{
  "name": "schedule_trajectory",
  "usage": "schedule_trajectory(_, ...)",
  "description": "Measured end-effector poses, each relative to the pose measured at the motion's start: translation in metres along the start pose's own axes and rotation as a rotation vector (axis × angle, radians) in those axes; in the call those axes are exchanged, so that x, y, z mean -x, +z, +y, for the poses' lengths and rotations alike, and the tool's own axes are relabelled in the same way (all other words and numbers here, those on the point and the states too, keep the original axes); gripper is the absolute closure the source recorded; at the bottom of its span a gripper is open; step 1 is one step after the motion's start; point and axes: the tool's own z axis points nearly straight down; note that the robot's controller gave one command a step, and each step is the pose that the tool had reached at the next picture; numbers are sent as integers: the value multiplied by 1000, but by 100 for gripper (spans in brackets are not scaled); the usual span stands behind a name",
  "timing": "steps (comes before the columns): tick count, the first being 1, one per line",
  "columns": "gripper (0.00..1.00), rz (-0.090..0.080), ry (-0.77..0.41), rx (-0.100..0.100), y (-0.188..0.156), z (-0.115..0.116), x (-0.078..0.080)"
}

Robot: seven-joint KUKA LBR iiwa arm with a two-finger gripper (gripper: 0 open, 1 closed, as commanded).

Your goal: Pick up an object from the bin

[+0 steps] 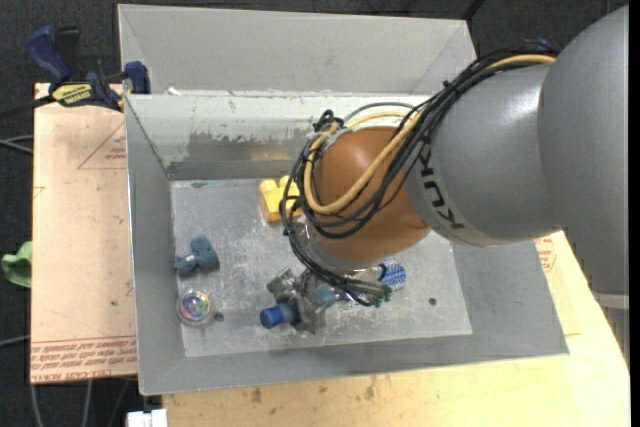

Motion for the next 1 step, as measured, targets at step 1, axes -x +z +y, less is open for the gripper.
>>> schedule_trajectory(1,0,4,0,2,2,1,-1)
